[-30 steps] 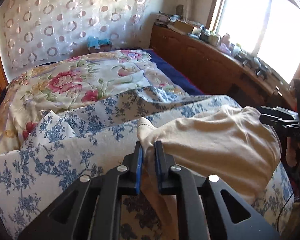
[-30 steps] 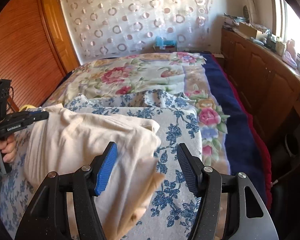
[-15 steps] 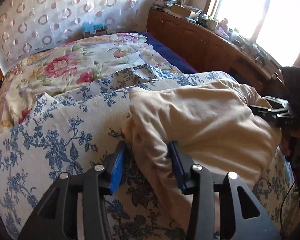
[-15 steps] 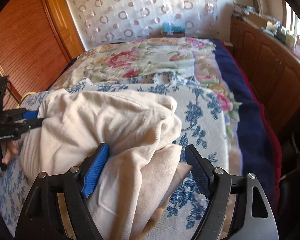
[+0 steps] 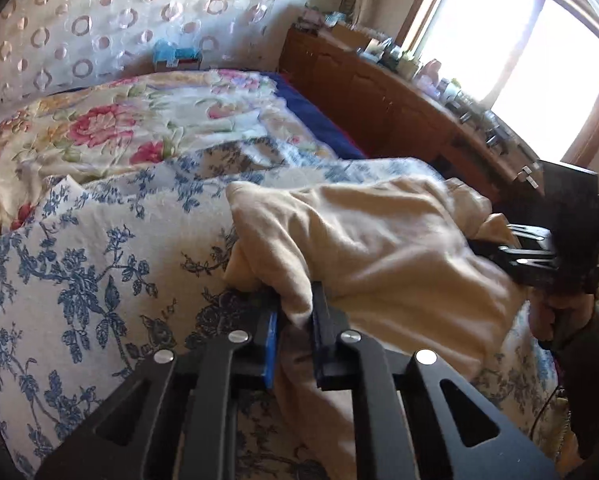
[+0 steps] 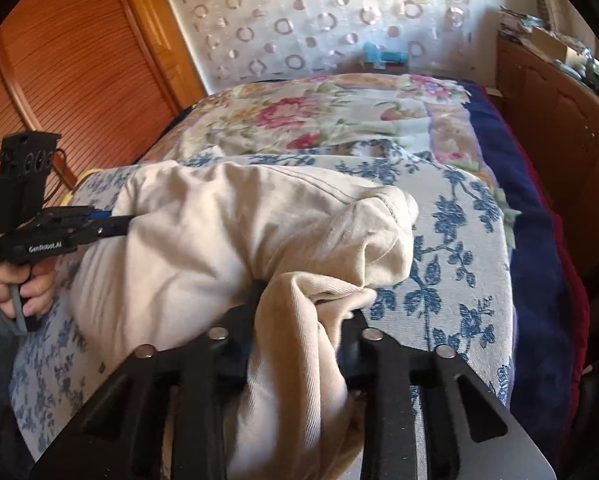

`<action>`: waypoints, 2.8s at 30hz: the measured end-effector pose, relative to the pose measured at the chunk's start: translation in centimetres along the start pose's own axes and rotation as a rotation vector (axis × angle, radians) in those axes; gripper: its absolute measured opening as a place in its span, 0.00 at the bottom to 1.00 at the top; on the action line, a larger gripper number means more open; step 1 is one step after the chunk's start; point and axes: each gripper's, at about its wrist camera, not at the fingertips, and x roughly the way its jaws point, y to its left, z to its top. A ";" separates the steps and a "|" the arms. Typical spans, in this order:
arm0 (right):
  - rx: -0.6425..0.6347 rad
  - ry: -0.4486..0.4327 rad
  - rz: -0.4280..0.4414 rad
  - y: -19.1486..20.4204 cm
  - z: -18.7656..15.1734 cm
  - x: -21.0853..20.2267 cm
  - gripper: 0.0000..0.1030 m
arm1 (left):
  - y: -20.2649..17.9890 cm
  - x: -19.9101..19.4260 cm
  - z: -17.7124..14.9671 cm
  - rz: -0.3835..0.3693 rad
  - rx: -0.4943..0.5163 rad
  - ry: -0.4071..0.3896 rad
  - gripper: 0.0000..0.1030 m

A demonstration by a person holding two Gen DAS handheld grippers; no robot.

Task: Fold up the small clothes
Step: 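Grasp the rolled shirt with both tools and lift it toward the yellow plush toy, then lower the rolled shirt beside the yellow plush toy and open both tools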

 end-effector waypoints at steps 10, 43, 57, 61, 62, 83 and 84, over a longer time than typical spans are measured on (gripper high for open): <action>-0.093 -0.157 -0.027 4.5 2.4 -4.2 0.16 | -1.3 -9.8 -0.8 -0.036 -0.002 -0.204 0.09; -0.765 -0.041 0.312 42.2 19.4 20.1 0.14 | 17.7 -24.0 -17.1 0.402 -0.440 -0.477 0.08; -0.781 -0.132 0.362 45.8 21.0 17.3 0.11 | 16.7 -27.4 -17.2 0.362 -0.443 -0.557 0.08; -0.800 -0.182 0.399 47.4 22.3 15.0 0.11 | 16.1 -29.2 -17.3 0.376 -0.439 -0.589 0.08; -0.805 -0.195 0.409 47.7 22.5 14.6 0.11 | 15.9 -29.6 -17.2 0.389 -0.434 -0.594 0.08; -0.583 -0.054 0.185 38.2 17.5 18.5 0.61 | 16.3 -23.6 -18.2 0.586 -0.339 -0.330 0.31; -0.565 -0.077 0.190 37.8 17.1 17.3 0.66 | 15.8 -23.9 -18.3 0.603 -0.324 -0.335 0.37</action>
